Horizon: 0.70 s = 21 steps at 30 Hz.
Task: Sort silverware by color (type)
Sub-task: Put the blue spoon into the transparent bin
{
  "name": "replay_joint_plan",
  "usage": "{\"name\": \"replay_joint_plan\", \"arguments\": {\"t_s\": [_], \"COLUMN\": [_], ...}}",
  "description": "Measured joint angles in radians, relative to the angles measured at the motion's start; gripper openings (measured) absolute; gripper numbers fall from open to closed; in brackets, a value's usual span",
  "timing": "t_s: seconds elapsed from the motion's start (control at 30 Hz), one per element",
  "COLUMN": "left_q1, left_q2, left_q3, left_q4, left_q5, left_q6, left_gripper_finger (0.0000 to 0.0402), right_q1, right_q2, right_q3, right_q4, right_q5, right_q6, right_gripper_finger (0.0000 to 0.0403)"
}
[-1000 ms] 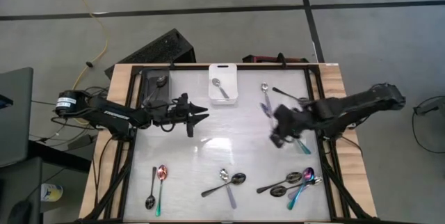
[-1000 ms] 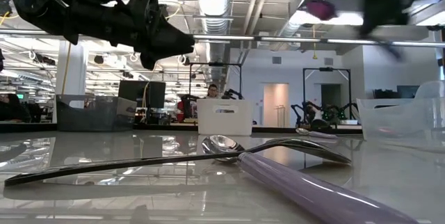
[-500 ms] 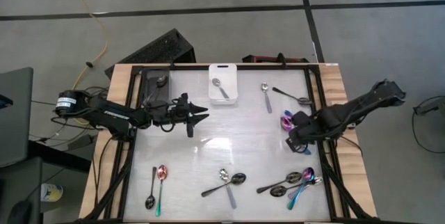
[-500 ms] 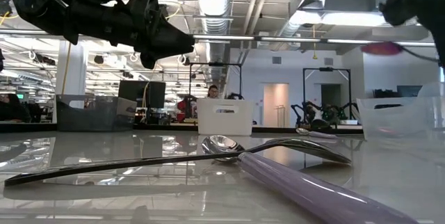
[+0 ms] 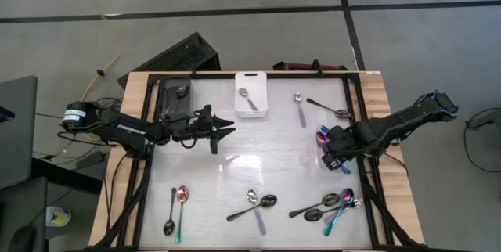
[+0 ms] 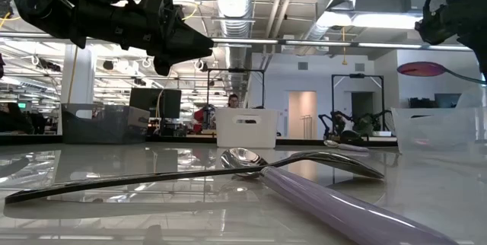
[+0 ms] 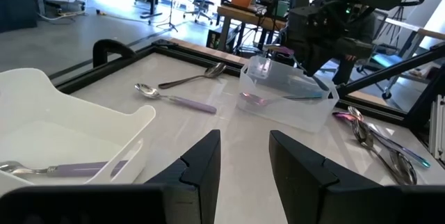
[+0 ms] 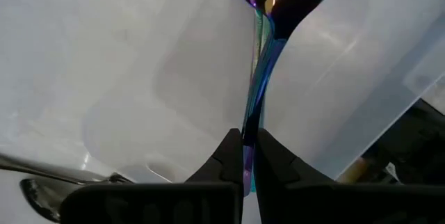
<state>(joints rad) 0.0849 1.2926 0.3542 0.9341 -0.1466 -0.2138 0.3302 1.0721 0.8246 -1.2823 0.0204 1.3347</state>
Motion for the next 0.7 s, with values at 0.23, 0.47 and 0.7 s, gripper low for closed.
{"name": "replay_joint_plan", "arguments": {"t_s": [0.23,0.47,0.7], "left_q1": [0.000,0.000,0.000], "left_q2": [0.000,0.000,0.000], "left_q3": [0.000,0.000,0.000], "left_q4": [0.000,0.000,-0.001], "left_q5": [0.000,0.000,0.000], "left_q6": [0.000,0.007,0.010], "left_gripper_finger": [0.0108,0.0108,0.0108], "right_q1": [0.002,0.002,0.002], "right_q2": [0.000,0.000,0.000], "right_q3": [0.000,0.000,0.000], "right_q4": [0.001,0.002,0.001], "right_q5": [-0.030,-0.032,-0.043], "right_q6": [0.011,0.011,0.003], "right_gripper_finger": [0.0033,0.0107,0.0193]}}
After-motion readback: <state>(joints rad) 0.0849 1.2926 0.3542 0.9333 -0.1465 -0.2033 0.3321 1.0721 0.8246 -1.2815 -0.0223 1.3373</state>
